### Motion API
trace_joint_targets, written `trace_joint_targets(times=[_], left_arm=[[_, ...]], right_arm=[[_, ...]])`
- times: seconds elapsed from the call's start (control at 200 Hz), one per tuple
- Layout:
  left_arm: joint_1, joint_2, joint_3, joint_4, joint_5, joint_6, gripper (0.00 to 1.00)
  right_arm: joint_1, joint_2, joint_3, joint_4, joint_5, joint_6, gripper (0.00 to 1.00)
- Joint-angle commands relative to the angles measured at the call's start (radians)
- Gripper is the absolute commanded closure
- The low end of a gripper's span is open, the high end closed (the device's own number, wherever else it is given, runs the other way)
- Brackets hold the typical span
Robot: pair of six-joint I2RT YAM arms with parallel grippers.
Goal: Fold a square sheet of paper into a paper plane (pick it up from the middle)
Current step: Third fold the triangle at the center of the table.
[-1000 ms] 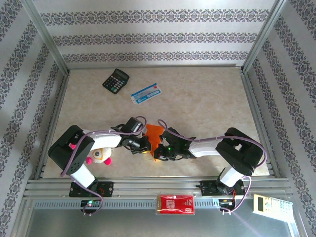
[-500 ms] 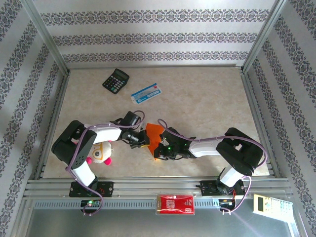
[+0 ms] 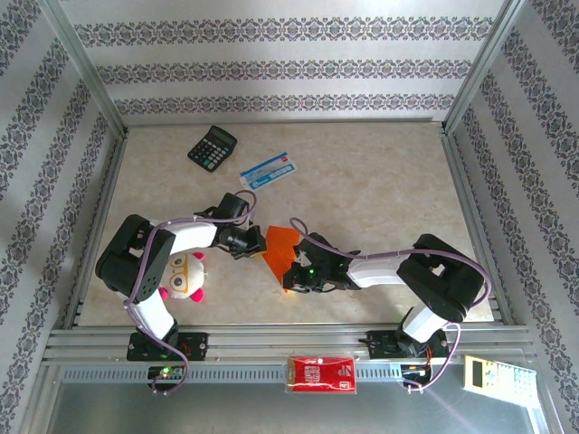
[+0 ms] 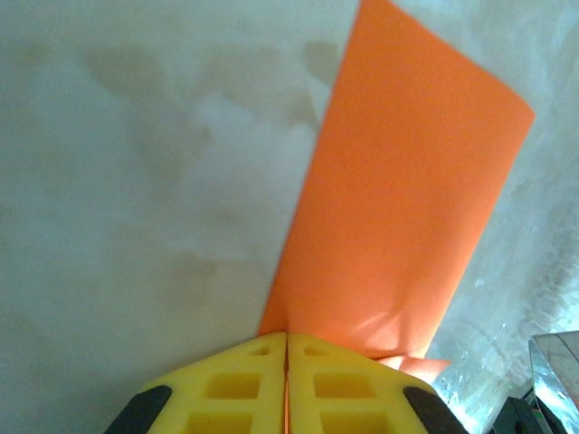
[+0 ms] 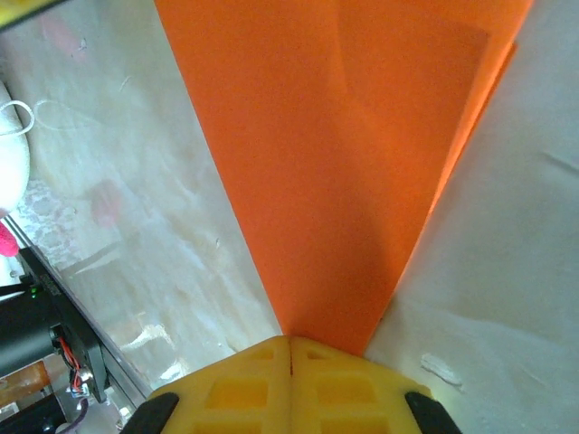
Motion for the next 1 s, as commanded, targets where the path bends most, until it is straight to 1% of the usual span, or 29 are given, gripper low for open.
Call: trace_joint_targets(times=[0.0, 0.09, 0.23, 0.31, 0.415, 0.724, 0.994], left_arm=[[0.021, -0.045, 0.004, -0.022, -0.039, 0.018, 0.88], [-0.009, -0.121, -0.039, 0.042, -0.012, -0.033, 0.85], [-0.107, -0.202, -0.102, 0.121, -0.006, -0.105, 0.82], [-0.162, -0.198, -0.12, 0.15, -0.005, -0.13, 0.8], [-0.194, -0.147, -0.114, 0.17, 0.009, -0.136, 0.8], [-0.193, -0.05, -0.114, 0.196, 0.0, -0.113, 0.79], [-0.127, -0.017, -0.132, 0.201, 0.011, -0.062, 0.79]], right_arm=[[-0.011, 0.064, -0.084, -0.313, 0.116, -0.025, 1.0], [-0.013, 0.065, -0.079, -0.311, 0.114, -0.027, 1.0], [-0.017, 0.067, -0.075, -0.311, 0.113, -0.032, 1.0], [-0.02, 0.072, -0.072, -0.311, 0.11, -0.036, 1.0], [-0.022, 0.076, -0.066, -0.314, 0.11, -0.039, 1.0], [-0.024, 0.07, -0.063, -0.356, 0.113, -0.042, 1.0], [-0.025, 0.101, -0.051, -0.413, 0.126, -0.071, 1.0]])
